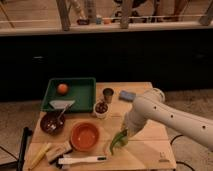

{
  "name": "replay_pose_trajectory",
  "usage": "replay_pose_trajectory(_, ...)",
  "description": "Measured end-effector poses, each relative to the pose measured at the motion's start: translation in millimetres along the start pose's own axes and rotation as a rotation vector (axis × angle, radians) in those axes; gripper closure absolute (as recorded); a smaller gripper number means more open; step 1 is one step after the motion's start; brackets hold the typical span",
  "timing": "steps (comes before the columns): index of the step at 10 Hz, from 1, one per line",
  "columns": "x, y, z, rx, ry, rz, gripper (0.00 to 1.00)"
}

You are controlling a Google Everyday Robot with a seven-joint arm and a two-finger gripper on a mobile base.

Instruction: Place pepper in plastic cup

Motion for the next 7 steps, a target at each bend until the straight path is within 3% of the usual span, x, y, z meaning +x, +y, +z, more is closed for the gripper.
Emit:
replay_pose_trajectory(2,0.6,-1.3,1.9,-0.001,-0.007,0.004,0.22)
replay_pose_trajectory(7,2.9,-1.5,4.3,-0.004,-0.02,0.008,0.2)
